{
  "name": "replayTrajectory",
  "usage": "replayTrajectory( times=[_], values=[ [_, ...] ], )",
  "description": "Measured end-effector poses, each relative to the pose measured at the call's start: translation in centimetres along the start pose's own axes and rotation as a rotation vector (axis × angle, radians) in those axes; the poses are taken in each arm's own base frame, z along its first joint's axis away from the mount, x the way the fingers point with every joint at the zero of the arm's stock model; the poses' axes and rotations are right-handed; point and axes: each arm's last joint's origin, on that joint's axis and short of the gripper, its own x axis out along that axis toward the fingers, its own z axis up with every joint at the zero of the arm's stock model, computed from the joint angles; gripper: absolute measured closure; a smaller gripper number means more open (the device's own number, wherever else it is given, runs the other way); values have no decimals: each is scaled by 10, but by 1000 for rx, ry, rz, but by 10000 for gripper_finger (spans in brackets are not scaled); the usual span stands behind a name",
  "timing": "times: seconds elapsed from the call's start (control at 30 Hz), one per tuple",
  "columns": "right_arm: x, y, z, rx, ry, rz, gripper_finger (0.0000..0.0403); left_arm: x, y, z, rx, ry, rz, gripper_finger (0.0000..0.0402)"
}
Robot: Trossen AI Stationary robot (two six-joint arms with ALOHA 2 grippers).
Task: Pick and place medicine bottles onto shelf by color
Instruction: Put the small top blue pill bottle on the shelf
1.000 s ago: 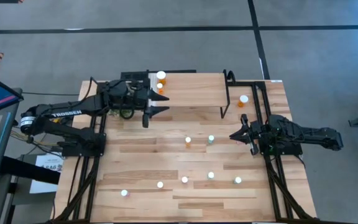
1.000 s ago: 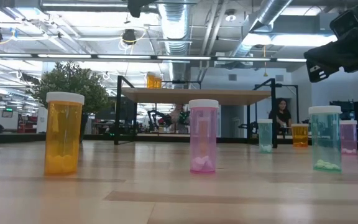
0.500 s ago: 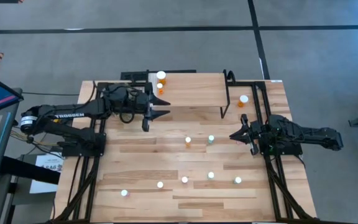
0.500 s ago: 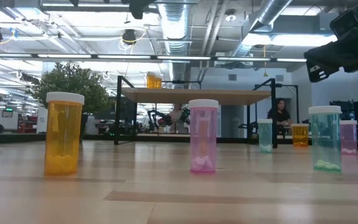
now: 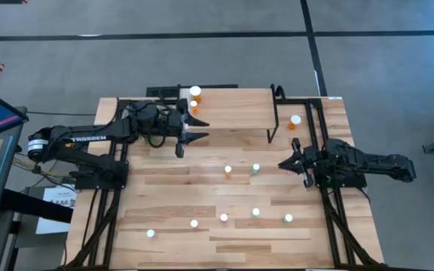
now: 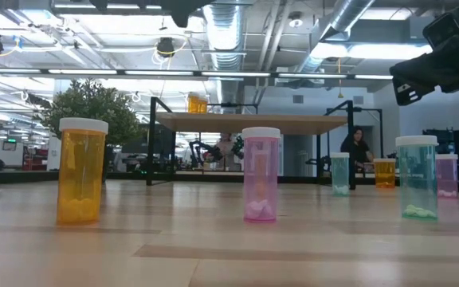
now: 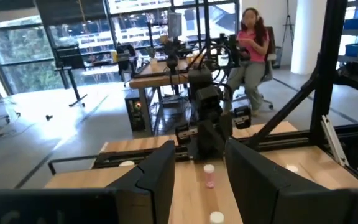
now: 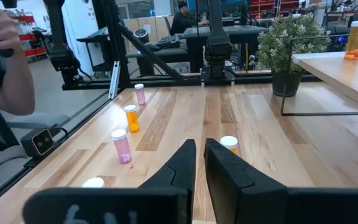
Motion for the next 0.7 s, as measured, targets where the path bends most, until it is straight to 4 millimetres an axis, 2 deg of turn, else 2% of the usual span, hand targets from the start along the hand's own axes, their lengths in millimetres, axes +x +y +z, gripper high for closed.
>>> replayTrajectory(
  times=[0.23,0.57,0.7],
  values=[
    [0,0,0,0,0,0,342,12,6,-9,14,9,106,271],
    [0,0,0,0,0,0,342,12,8,4,33,-129,147,272],
    [0,0,0,0,0,0,342,10,8,6,36,-132,156,272]
  ],
)
